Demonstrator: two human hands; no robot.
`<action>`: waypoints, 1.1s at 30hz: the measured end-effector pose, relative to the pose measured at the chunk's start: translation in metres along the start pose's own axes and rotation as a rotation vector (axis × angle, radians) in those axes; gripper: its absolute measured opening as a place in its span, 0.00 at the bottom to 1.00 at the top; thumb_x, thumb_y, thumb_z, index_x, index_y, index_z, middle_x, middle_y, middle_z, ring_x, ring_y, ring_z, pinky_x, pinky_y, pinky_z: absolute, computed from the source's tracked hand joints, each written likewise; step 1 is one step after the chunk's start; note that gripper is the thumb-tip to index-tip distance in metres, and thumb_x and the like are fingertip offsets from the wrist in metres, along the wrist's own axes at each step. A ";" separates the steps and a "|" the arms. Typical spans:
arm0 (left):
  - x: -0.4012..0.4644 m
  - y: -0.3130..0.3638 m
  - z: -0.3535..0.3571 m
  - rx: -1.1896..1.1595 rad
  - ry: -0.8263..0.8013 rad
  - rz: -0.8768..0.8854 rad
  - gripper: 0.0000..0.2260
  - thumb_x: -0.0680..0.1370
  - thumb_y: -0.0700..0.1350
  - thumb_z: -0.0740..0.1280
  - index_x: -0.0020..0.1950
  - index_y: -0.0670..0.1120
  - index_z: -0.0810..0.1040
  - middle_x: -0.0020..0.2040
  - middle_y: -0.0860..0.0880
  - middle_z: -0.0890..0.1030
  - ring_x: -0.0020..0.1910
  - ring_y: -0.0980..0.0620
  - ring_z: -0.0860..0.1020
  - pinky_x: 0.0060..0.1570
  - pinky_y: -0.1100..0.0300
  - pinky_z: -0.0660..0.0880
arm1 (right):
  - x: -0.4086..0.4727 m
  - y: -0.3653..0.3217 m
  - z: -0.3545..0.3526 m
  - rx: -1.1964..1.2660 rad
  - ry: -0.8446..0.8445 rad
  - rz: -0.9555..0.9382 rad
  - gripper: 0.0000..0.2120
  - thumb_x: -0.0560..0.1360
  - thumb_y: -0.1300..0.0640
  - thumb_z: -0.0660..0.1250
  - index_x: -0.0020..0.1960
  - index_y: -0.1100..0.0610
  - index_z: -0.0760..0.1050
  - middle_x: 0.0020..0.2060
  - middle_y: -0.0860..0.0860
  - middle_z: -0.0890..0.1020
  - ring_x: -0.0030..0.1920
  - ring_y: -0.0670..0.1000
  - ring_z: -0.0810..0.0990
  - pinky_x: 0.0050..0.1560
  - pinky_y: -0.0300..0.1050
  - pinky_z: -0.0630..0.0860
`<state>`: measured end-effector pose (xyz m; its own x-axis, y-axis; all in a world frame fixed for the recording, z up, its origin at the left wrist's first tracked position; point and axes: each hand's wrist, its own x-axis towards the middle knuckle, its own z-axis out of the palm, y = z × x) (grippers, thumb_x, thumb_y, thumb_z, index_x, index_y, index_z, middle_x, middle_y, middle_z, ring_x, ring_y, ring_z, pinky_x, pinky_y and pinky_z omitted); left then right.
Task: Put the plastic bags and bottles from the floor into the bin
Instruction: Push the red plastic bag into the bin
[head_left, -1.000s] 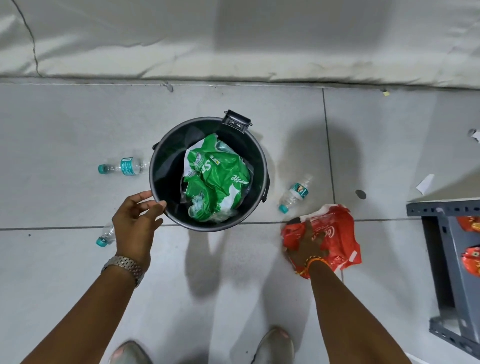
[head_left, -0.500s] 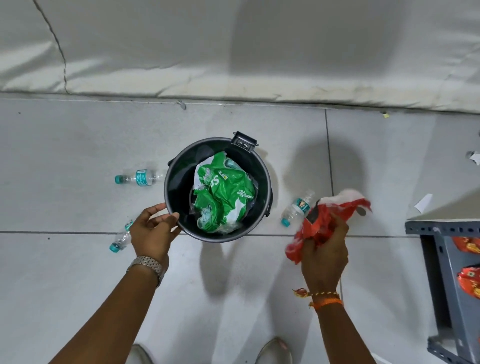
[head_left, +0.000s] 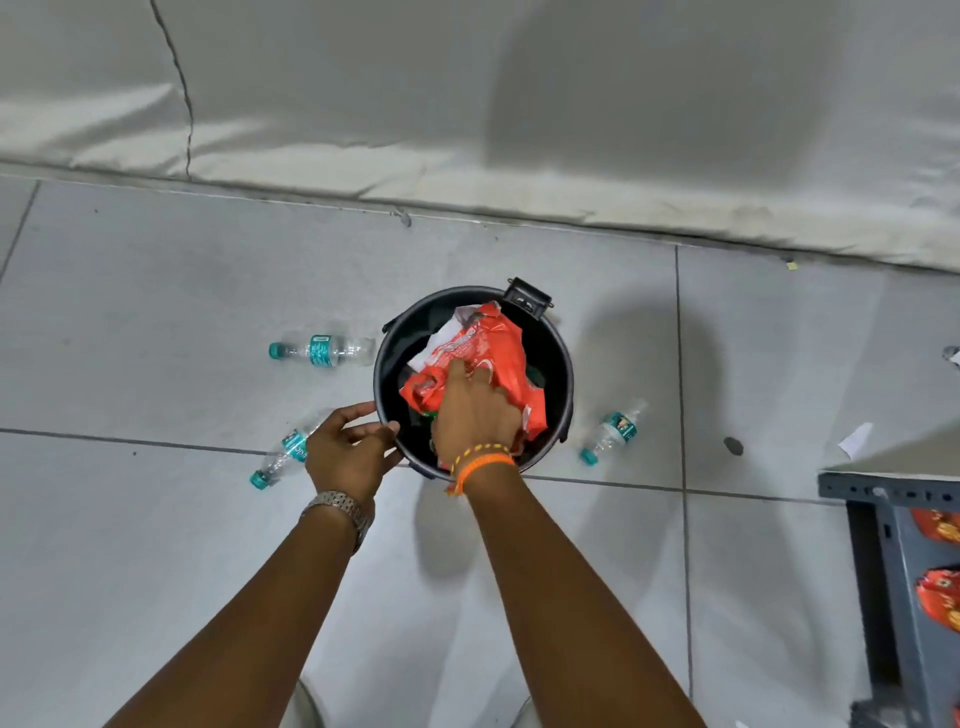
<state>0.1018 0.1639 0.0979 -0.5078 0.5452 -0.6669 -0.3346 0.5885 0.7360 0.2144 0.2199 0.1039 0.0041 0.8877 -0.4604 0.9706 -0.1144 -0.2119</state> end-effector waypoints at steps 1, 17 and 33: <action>0.000 -0.001 0.000 0.005 -0.004 0.005 0.15 0.73 0.29 0.72 0.57 0.40 0.79 0.42 0.38 0.83 0.36 0.47 0.83 0.31 0.59 0.81 | 0.008 -0.001 0.004 -0.021 -0.068 0.012 0.30 0.72 0.56 0.69 0.71 0.53 0.64 0.67 0.59 0.72 0.61 0.66 0.78 0.49 0.55 0.75; 0.003 -0.007 -0.004 -0.041 -0.043 0.036 0.14 0.73 0.31 0.72 0.57 0.40 0.79 0.42 0.42 0.82 0.40 0.45 0.83 0.35 0.57 0.83 | 0.020 0.207 -0.010 0.770 0.589 0.504 0.06 0.72 0.63 0.71 0.48 0.61 0.81 0.44 0.56 0.84 0.45 0.54 0.83 0.54 0.49 0.81; 0.016 -0.026 -0.001 -0.031 -0.029 0.095 0.12 0.74 0.33 0.72 0.55 0.43 0.79 0.44 0.43 0.81 0.39 0.46 0.83 0.36 0.57 0.82 | 0.058 0.213 0.072 0.456 0.149 0.543 0.17 0.75 0.64 0.66 0.63 0.55 0.78 0.66 0.64 0.69 0.60 0.65 0.75 0.62 0.48 0.73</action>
<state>0.1016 0.1565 0.0684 -0.5152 0.6151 -0.5968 -0.3110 0.5148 0.7989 0.4038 0.2153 -0.0297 0.5214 0.7006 -0.4872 0.6255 -0.7021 -0.3403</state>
